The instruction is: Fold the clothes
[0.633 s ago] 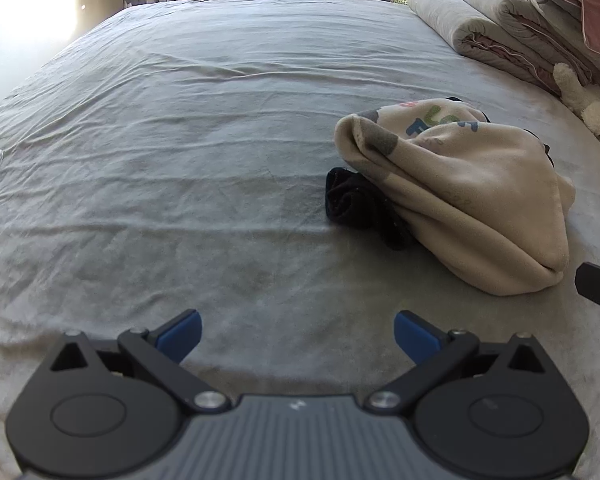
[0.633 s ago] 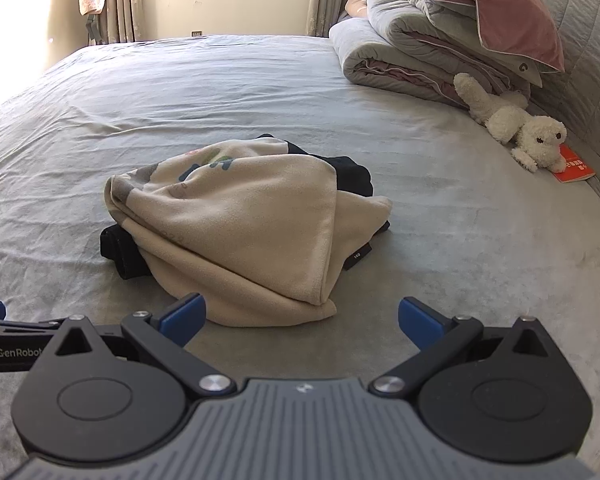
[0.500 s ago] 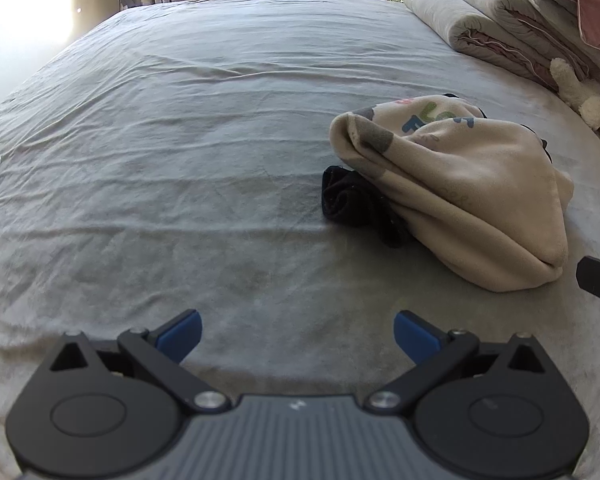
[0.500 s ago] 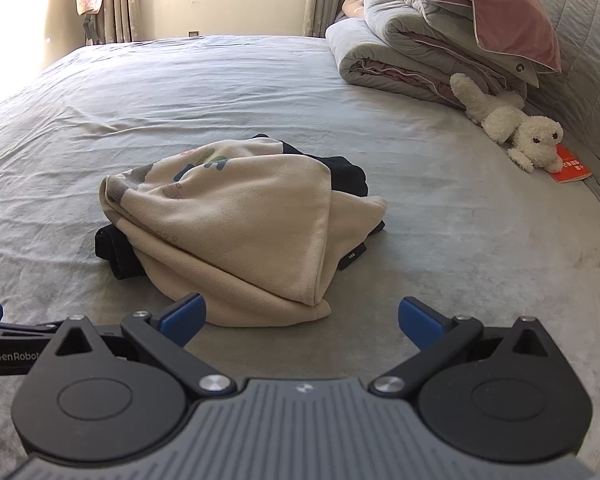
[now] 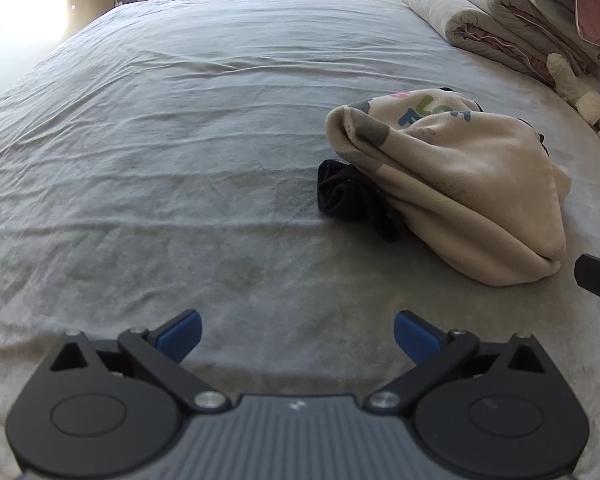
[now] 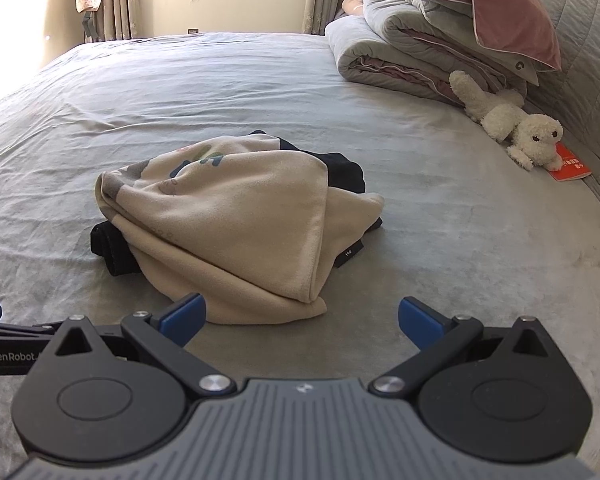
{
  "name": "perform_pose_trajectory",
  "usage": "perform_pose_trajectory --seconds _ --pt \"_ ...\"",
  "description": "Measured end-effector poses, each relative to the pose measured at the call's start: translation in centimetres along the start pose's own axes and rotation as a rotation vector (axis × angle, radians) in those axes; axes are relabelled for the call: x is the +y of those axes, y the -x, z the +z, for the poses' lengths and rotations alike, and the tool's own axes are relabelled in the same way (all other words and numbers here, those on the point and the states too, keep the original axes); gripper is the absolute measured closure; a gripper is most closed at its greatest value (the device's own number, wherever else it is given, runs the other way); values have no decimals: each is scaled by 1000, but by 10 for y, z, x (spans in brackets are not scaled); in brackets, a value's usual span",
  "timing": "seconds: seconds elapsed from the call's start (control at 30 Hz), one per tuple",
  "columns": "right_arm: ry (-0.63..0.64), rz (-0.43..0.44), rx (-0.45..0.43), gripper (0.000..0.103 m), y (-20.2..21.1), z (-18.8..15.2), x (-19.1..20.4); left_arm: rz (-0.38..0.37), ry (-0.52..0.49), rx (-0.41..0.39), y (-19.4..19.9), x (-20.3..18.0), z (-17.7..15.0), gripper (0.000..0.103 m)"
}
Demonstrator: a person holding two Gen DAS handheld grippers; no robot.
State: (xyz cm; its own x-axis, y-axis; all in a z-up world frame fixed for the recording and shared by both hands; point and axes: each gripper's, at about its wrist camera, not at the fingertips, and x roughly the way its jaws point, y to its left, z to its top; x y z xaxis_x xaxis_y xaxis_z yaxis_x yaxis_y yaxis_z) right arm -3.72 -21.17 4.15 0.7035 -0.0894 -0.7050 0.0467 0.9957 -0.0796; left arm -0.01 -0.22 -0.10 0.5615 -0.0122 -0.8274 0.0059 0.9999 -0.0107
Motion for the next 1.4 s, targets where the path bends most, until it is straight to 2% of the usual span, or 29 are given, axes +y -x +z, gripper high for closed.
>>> perform_pose_trajectory --seconds 1.4 --pt "25 -4 19 0 -7 0 7 0 -4 5 2 4 2 1"
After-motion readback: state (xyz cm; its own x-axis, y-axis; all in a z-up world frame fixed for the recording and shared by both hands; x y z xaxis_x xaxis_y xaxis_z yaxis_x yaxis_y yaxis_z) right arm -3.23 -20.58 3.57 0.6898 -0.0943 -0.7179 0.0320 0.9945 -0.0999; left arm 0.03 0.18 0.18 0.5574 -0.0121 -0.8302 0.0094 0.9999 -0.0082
